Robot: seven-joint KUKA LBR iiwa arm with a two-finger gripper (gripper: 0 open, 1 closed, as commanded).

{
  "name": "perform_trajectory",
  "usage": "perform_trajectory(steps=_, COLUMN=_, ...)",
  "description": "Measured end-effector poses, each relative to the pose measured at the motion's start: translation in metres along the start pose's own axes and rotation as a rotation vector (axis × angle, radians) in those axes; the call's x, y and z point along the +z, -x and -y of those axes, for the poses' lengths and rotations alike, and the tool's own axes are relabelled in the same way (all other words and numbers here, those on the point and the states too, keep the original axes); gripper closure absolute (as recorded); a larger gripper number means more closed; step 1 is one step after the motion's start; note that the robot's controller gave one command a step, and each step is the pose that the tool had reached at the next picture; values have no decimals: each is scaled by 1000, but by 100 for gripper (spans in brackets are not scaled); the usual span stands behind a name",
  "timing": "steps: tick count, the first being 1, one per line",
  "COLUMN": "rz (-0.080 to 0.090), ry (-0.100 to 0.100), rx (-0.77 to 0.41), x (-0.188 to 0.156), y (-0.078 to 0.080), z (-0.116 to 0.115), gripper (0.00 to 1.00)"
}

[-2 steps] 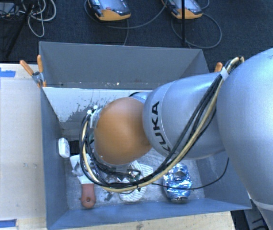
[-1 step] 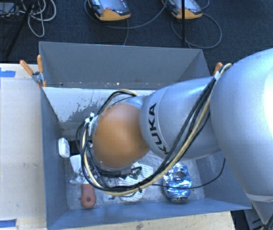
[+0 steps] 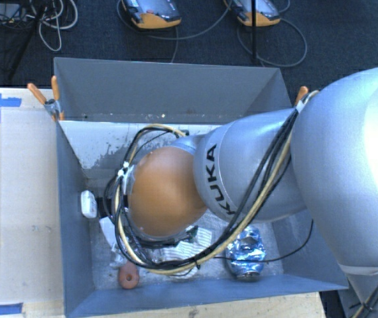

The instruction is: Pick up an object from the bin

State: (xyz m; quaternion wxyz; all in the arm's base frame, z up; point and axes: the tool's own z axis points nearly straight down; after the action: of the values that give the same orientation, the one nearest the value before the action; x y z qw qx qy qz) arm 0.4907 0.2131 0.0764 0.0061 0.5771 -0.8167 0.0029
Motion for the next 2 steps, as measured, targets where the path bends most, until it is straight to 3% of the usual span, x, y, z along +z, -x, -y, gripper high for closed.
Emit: perform_trajectory(steps=2, rz=6, ry=-1, rx=1, x=-2, y=0, z=-1, gripper=100)
